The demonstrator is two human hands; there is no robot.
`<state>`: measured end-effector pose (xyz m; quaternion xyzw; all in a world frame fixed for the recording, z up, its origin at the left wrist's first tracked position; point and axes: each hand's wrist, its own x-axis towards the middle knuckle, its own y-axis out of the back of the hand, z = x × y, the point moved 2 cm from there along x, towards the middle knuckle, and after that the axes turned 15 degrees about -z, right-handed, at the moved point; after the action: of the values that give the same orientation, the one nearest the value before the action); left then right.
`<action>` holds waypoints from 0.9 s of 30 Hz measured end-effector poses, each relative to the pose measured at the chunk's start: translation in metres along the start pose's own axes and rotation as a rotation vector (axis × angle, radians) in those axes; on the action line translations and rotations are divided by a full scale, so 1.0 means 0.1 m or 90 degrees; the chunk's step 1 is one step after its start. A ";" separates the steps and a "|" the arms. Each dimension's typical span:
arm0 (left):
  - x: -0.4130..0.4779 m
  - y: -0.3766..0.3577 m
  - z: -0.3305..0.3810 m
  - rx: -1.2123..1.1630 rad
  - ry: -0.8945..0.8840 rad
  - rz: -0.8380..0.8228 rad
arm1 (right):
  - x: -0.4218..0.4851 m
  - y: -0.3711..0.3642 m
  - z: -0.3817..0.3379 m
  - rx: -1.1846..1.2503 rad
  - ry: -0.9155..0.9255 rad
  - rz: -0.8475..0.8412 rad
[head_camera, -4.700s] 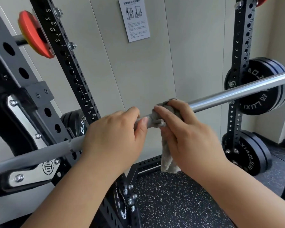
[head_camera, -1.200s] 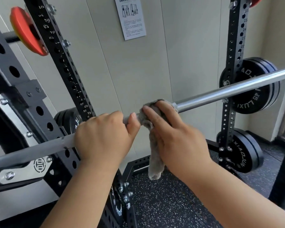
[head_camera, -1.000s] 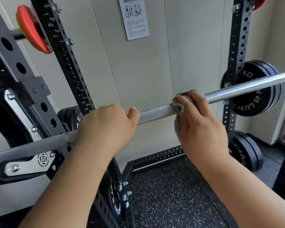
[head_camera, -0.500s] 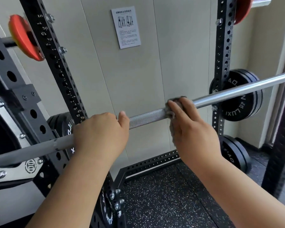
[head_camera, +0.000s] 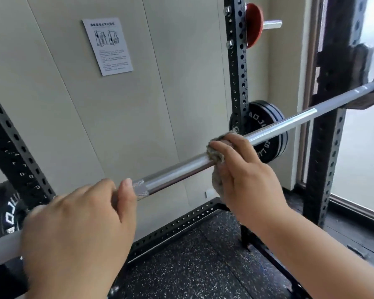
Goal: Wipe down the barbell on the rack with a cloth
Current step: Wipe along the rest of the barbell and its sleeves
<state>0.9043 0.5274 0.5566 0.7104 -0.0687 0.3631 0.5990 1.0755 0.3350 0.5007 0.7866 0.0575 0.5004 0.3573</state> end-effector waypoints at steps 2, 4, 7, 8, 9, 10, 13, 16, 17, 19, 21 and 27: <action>0.09 -0.01 0.24 0.010 0.006 -0.013 | 0.00 -0.07 -0.14 0.014 0.018 -0.015; 0.21 -0.07 0.54 0.027 -0.039 -0.012 | 0.02 -0.06 -0.18 0.009 0.075 -0.032; 0.41 -0.18 0.90 0.016 -0.082 -0.027 | 0.11 0.08 0.15 -0.024 0.128 -0.028; 0.45 -0.21 0.99 0.007 -0.086 -0.035 | 0.13 0.15 0.33 -0.025 0.116 -0.016; 0.49 -0.24 1.06 -0.002 -0.092 -0.037 | 0.14 0.22 0.50 -0.028 0.097 -0.005; 0.52 -0.25 1.15 -0.014 -0.103 -0.033 | 0.15 0.28 0.67 -0.036 0.078 0.006; 0.58 -0.30 1.46 -0.024 -0.145 -0.049 | 0.16 0.43 1.09 -0.058 0.039 0.014; 0.68 -0.34 1.76 -0.031 -0.167 -0.071 | 0.18 0.56 1.47 -0.061 -0.012 0.007; 0.72 -0.36 1.84 -0.038 -0.170 -0.076 | 0.19 0.61 1.59 -0.067 -0.027 0.010; 0.78 -0.40 1.99 -0.052 -0.177 -0.090 | 0.21 0.70 1.80 -0.073 -0.051 0.012; 0.83 -0.47 2.14 -0.054 -0.189 -0.096 | 0.22 0.78 2.00 -0.078 -0.056 0.006; 0.99 -0.70 2.80 -0.034 -0.179 -0.085 | 0.26 0.97 2.58 -0.082 -0.038 -0.028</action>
<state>1.1352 0.3280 0.5544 0.7410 -0.1140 0.2175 0.6249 1.2764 0.1448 0.5172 0.7748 0.0319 0.4715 0.4200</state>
